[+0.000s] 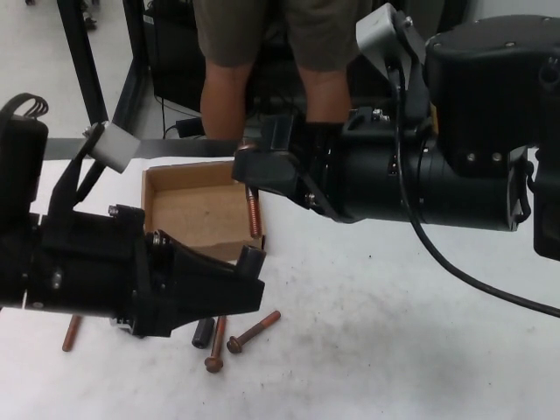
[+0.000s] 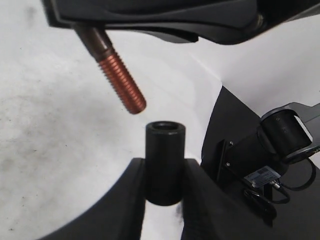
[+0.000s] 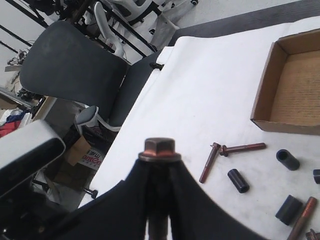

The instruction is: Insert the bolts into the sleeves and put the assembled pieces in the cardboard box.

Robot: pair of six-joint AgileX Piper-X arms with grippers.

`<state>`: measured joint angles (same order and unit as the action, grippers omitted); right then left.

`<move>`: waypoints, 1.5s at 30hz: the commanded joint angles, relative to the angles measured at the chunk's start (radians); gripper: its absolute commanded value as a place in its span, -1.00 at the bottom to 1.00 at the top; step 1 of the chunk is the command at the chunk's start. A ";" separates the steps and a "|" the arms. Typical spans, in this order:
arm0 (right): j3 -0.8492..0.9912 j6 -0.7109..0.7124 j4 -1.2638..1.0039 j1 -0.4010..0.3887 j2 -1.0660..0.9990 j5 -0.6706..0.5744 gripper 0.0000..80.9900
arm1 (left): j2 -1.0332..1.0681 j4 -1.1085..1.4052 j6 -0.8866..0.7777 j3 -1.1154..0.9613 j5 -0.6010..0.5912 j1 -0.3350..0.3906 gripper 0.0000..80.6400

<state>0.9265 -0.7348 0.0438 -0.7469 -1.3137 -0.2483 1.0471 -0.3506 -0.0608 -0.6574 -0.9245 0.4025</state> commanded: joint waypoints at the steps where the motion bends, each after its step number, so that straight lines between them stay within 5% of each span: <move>1: 0.014 -0.006 -0.019 -0.002 0.005 0.004 -1.00 | -0.014 0.018 0.000 -0.001 0.017 0.006 -0.98; 23: 0.014 -0.006 -0.019 -0.039 0.005 0.007 -0.99 | -0.014 0.094 -0.030 -0.001 0.123 0.006 -0.98; 45: 0.014 0.023 -0.011 -0.039 0.005 0.051 -0.99 | -0.014 0.183 -0.142 -0.003 0.085 0.006 -0.98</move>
<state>0.9399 -0.7272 0.0115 -0.7790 -1.3137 -0.1864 1.0471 -0.2233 -0.1998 -0.6447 -0.8235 0.4101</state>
